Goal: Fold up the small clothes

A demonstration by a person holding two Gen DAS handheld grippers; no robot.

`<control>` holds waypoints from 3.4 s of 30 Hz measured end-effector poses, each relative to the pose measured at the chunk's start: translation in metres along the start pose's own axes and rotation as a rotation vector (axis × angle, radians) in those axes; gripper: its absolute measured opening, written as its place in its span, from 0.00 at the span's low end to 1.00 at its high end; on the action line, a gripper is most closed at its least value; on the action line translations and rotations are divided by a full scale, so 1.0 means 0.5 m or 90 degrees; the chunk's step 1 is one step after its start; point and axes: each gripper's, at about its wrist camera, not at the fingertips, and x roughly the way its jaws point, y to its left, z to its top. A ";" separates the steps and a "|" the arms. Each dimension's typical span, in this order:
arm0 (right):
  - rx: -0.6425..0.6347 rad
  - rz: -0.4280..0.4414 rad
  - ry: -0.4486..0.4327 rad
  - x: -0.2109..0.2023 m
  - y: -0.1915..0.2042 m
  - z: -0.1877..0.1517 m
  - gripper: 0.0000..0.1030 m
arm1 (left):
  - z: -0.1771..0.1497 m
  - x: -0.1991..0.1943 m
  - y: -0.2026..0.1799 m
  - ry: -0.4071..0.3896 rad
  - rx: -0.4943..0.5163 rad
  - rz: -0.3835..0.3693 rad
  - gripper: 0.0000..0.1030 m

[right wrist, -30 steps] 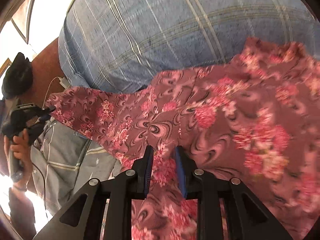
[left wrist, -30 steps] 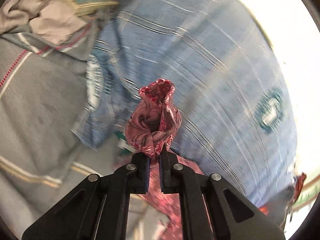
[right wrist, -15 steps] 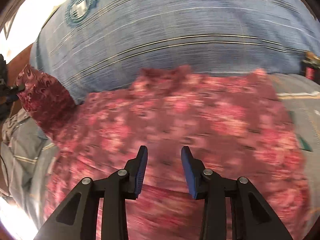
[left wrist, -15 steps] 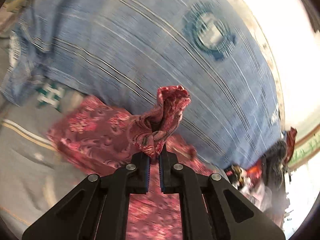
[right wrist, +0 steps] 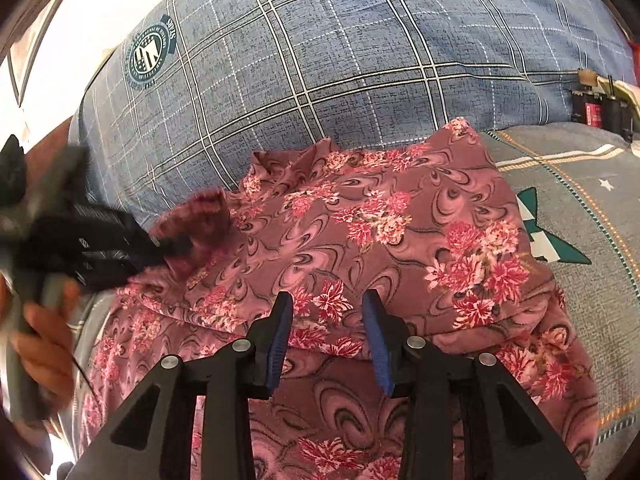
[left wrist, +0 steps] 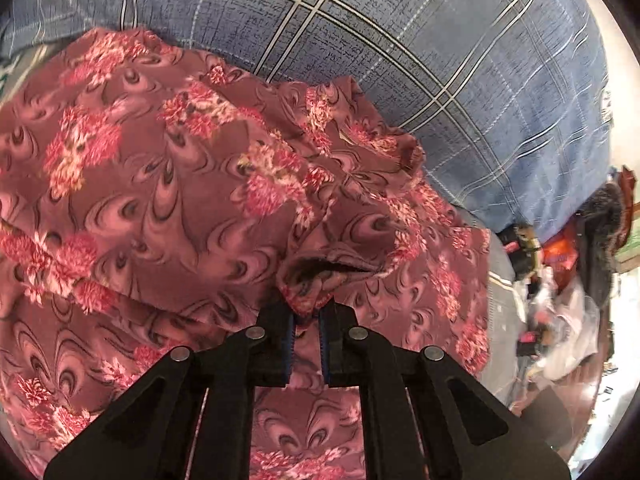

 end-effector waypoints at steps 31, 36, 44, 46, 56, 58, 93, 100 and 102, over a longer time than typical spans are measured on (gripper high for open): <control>0.139 0.029 -0.017 -0.008 -0.026 0.142 0.06 | 0.006 -0.131 0.279 -0.129 -0.183 -0.112 0.67; 0.191 0.020 -0.021 -0.022 -0.097 0.135 0.06 | 0.007 -0.130 0.276 -0.138 -0.178 -0.097 0.30; 0.178 -0.063 0.042 0.024 -0.135 0.119 0.08 | 0.003 -0.126 0.269 -0.107 -0.160 -0.036 0.16; 0.184 -0.083 -0.001 -0.021 -0.124 0.129 0.14 | -0.014 -0.158 0.229 -0.136 -0.106 -0.033 0.17; 0.152 -0.031 0.042 -0.017 -0.114 0.055 0.07 | -0.036 -0.075 0.109 -0.116 0.101 0.086 0.60; 0.181 -0.007 0.074 -0.035 -0.128 0.047 0.12 | -0.047 -0.072 0.095 -0.093 0.127 0.107 0.61; -0.020 0.015 0.269 -0.331 -0.122 -0.352 0.37 | -0.527 -0.249 0.238 0.117 0.219 0.169 0.20; -0.068 0.078 0.259 -0.366 -0.098 -0.347 0.06 | -0.528 -0.294 0.256 0.108 0.181 0.101 0.03; -0.054 0.116 0.228 -0.395 -0.098 -0.332 0.05 | -0.514 -0.321 0.254 0.089 0.163 0.049 0.03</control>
